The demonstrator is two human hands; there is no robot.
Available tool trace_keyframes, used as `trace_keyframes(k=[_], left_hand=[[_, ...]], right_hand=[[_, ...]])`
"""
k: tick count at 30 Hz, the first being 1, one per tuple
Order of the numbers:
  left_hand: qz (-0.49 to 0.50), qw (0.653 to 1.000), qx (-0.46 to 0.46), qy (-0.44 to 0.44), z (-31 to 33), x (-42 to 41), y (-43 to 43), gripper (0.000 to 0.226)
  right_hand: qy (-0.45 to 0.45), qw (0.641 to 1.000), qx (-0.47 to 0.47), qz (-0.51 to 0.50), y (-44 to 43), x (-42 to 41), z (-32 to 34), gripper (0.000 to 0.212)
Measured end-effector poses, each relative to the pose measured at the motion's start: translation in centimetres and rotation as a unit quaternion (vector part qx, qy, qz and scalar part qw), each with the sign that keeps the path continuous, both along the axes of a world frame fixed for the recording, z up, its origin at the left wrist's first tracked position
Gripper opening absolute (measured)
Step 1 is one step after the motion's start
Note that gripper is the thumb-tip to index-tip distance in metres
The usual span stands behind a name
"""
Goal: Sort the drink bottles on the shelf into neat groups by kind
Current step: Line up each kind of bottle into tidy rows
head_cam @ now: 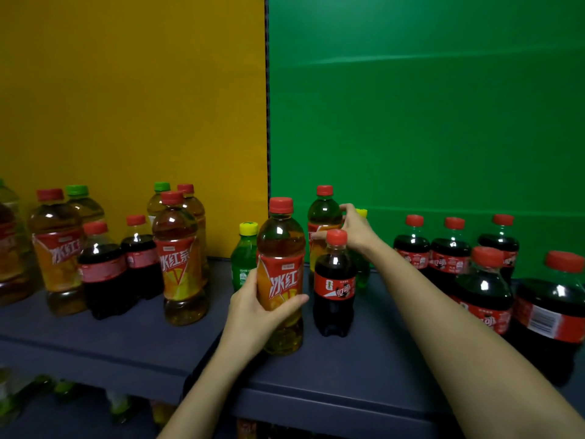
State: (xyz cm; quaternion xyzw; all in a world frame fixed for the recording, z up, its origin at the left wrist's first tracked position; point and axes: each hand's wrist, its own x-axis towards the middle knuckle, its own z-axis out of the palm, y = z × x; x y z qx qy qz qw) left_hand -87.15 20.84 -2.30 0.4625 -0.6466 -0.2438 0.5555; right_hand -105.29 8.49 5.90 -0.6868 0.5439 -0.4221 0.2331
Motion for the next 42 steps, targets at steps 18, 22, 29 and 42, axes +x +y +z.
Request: trace_keyframes(k=[18, 22, 29, 42], left_hand=[[0.102, 0.977, -0.162, 0.089, 5.4, 2.9, 6.3, 0.052], [0.144, 0.969, -0.184, 0.078, 6.0, 6.1, 9.0, 0.047], [0.234, 0.951, -0.162, 0.120, 3.4, 13.9, 12.1, 0.043], [0.197, 0.973, -0.092, 0.072, 0.3, 31.5, 11.3, 0.040]], right_hand=[[-0.162, 0.932, -0.314, 0.075, 8.5, 2.8, 7.9, 0.079], [-0.215, 0.907, -0.335, 0.139, 11.3, 4.9, 9.0, 0.080], [-0.200, 0.914, -0.275, 0.221, 14.8, 10.4, 7.0, 0.079], [-0.251, 0.937, -0.198, 0.140, 16.2, 23.1, -1.4, 0.094]])
